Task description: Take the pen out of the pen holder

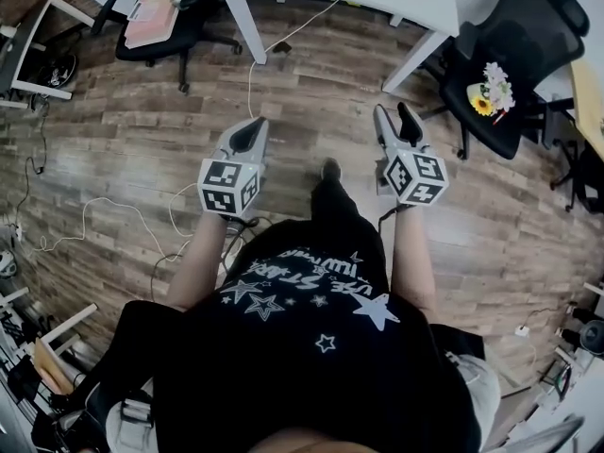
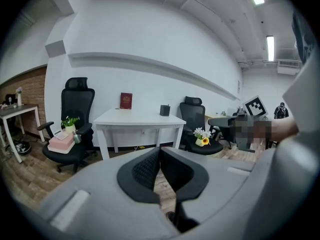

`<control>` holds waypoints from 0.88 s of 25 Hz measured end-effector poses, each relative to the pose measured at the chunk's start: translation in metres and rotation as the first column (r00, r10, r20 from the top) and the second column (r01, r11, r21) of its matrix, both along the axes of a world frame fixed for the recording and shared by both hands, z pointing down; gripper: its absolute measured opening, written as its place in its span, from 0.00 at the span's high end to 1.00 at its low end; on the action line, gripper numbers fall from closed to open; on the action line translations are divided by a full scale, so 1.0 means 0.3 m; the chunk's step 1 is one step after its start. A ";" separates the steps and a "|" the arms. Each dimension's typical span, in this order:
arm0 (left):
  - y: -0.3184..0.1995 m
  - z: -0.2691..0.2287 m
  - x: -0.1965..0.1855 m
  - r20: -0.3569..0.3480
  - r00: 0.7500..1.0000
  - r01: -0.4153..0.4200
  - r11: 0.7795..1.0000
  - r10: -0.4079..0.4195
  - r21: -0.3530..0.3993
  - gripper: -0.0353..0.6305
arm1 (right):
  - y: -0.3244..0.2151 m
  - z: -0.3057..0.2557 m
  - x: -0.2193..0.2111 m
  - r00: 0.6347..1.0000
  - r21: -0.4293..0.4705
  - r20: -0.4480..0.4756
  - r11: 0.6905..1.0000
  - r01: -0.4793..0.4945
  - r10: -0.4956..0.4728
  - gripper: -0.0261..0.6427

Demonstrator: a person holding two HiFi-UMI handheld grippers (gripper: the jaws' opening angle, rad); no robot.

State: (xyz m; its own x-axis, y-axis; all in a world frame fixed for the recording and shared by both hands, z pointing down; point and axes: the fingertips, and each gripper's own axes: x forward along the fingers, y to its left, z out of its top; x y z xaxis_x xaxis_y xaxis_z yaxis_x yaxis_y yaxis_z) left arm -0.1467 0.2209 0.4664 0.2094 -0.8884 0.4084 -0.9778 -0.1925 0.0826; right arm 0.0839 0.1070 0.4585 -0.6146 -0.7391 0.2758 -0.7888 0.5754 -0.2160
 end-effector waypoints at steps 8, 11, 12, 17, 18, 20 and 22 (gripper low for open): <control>-0.426 -0.047 0.088 0.009 1.000 -0.002 1.000 0.002 0.013 0.93 | -0.425 -0.020 0.101 0.999 -0.004 0.032 1.000 -0.012 0.012 0.63; -0.547 -0.057 0.132 0.012 1.000 -0.003 1.000 0.003 0.018 0.93 | -0.555 -0.025 0.135 0.999 -0.002 0.033 1.000 -0.002 0.002 0.63; -0.580 -0.057 0.141 0.012 1.000 0.000 1.000 0.000 0.019 0.93 | -0.593 -0.026 0.144 0.999 0.000 0.035 1.000 0.000 0.000 0.63; -0.708 -0.063 0.171 0.017 1.000 0.019 0.999 -0.019 0.030 0.93 | -0.735 -0.025 0.181 0.998 0.007 0.055 1.000 0.005 -0.005 0.63; -0.723 -0.064 0.176 0.019 1.000 0.019 0.999 -0.020 0.029 0.93 | -0.752 -0.023 0.186 0.998 0.007 0.058 1.000 0.004 -0.005 0.63; -0.747 -0.067 0.178 0.024 0.999 0.021 0.999 -0.022 0.027 0.93 | -0.777 -0.018 0.189 0.998 0.002 0.062 1.000 0.005 -0.005 0.63; -0.775 -0.074 0.171 0.023 0.999 0.028 0.999 -0.028 0.031 0.93 | -0.802 -0.013 0.184 0.998 -0.004 0.064 1.000 0.008 -0.008 0.63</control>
